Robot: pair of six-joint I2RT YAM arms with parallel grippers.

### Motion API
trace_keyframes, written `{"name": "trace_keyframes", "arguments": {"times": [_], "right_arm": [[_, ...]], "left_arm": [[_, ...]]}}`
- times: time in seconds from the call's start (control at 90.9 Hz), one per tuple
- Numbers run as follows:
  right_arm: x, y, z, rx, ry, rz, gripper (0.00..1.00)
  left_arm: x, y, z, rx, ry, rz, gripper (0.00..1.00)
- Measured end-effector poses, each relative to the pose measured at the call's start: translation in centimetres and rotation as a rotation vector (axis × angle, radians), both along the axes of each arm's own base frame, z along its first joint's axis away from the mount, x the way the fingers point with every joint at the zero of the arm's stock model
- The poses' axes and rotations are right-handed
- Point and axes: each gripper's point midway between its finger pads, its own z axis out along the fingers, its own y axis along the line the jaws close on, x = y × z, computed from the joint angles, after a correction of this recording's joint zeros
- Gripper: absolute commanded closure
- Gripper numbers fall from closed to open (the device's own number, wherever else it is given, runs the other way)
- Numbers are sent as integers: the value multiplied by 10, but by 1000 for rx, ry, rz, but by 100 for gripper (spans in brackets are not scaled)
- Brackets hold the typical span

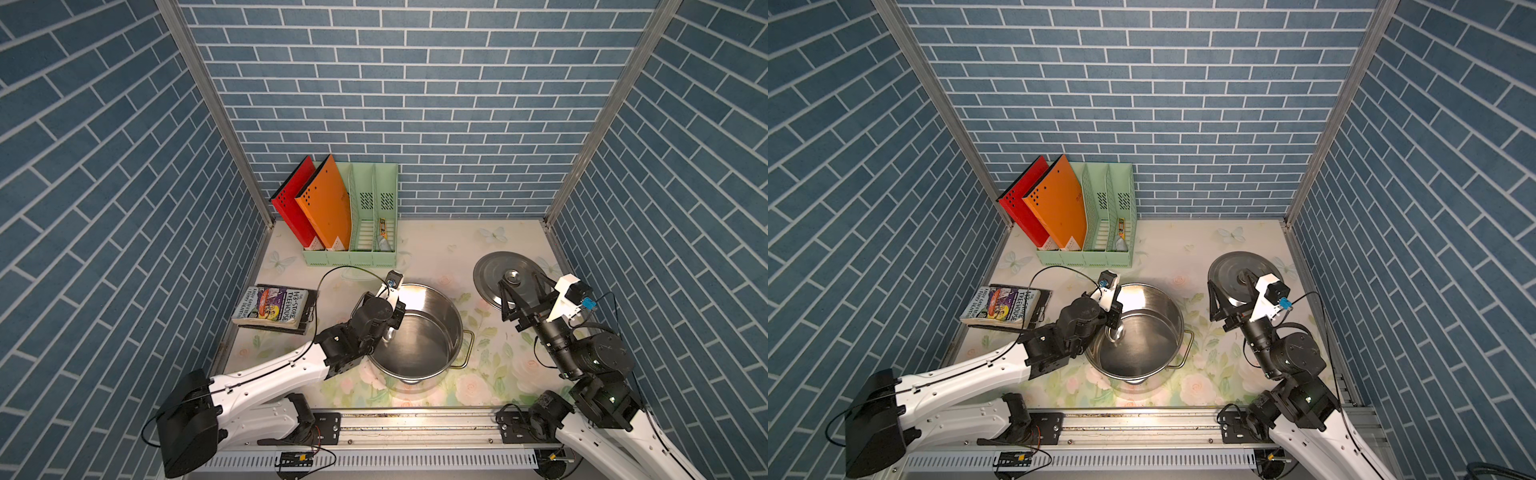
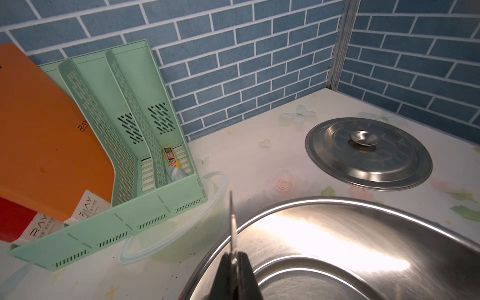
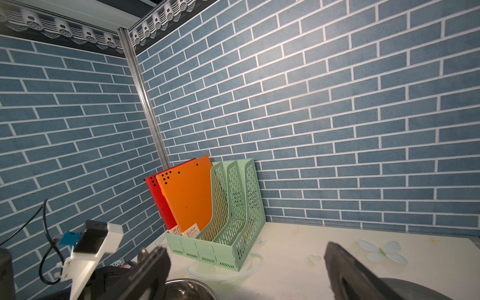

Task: Stir the soup with a spoon
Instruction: Stir the soup in the pan with a stick.

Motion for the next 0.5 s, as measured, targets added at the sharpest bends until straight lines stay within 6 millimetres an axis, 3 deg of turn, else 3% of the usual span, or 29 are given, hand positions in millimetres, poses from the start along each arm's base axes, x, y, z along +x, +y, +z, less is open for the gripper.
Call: {"name": "trace_keyframes", "arguments": {"times": [0.154, 0.253, 0.495], "right_arm": [[-3, -4, -1, 0, 4, -10, 3], [-5, -8, -1, 4, 2, -19, 3], [-6, -14, -4, 1, 12, -36, 3]], "left_arm": [[12, -45, 20, -73, -56, -112, 100], [12, -70, 18, -103, -56, -201, 100], [-19, -107, 19, -193, -45, -459, 100]]}}
